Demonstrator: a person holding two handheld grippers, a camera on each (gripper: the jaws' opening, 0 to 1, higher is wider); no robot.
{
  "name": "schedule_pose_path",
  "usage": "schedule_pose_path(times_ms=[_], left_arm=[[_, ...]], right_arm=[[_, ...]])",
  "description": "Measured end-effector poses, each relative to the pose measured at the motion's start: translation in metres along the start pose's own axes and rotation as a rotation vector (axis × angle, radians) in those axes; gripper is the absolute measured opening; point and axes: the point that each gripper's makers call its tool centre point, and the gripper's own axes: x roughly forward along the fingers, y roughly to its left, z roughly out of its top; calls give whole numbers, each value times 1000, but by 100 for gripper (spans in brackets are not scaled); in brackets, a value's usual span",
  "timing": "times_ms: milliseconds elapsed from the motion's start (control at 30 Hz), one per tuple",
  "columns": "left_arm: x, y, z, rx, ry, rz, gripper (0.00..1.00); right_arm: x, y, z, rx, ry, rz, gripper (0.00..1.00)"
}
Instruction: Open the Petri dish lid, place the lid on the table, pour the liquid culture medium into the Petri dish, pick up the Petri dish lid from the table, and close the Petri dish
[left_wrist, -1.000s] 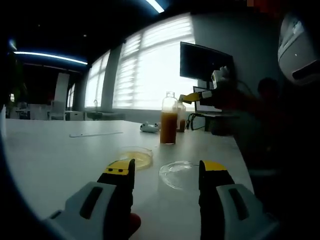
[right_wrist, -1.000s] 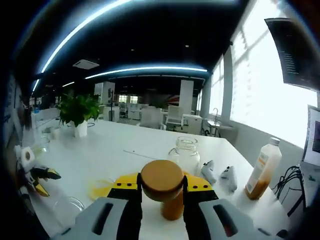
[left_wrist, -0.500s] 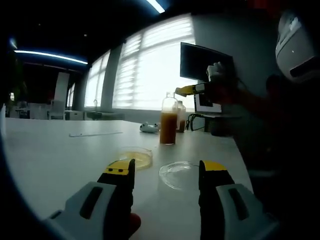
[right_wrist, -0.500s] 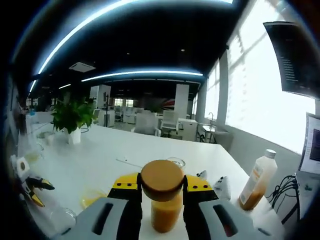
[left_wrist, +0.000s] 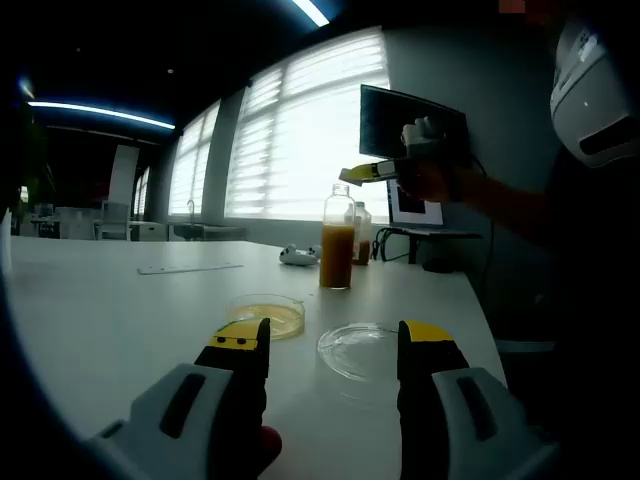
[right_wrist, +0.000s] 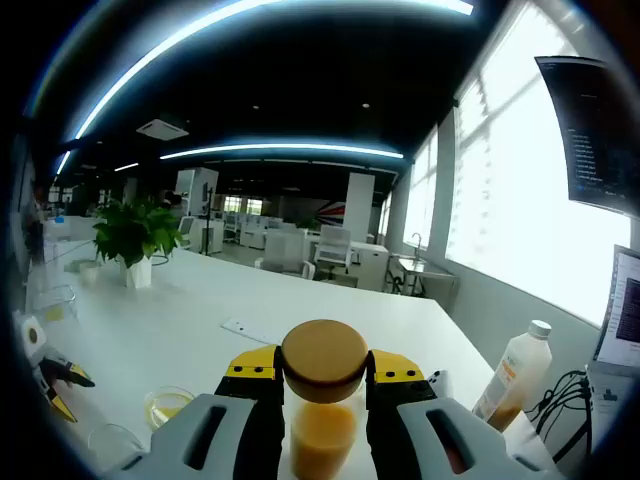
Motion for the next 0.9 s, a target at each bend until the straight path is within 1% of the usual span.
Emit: schedule_pose_path(times_ms=[67,133,233,300,333,400,433,533,767,900], left_arm=[[0,0,0,0,1,0,42],[0,0,0,-1,-2,0,42],[0,1,1,-1,-3,1,42],[0,1,1,-1,-3,1,42],[-1,1,1,-1,-5,1,42],[-1,2,2,-2,-7,1,42],[-1,2,2,-3,-7,2,42],[-1,2,1,-3,-7,-1,42],[-1,3,1,-2,-6,-1,42],[-1,3,1,-1,-6,2,42]], right_arm=[[7,-1,-1,3,16,8,26],[12,-6,-2,-5,22,-4,26],[18,-8,-3,15,50,-3,26],[20,-11,-7,-1,66,-21,26],[21,-11,-10,-11,83,-21,26],[23,-12,-13,-4,91,-19,26],[23,-12,-13,-17,92,-16,26],[24,-11,-14,10,94,-9,26],[23,-9,-14,-26,92,-5,27],[23,-9,-14,-25,89,1,27]])
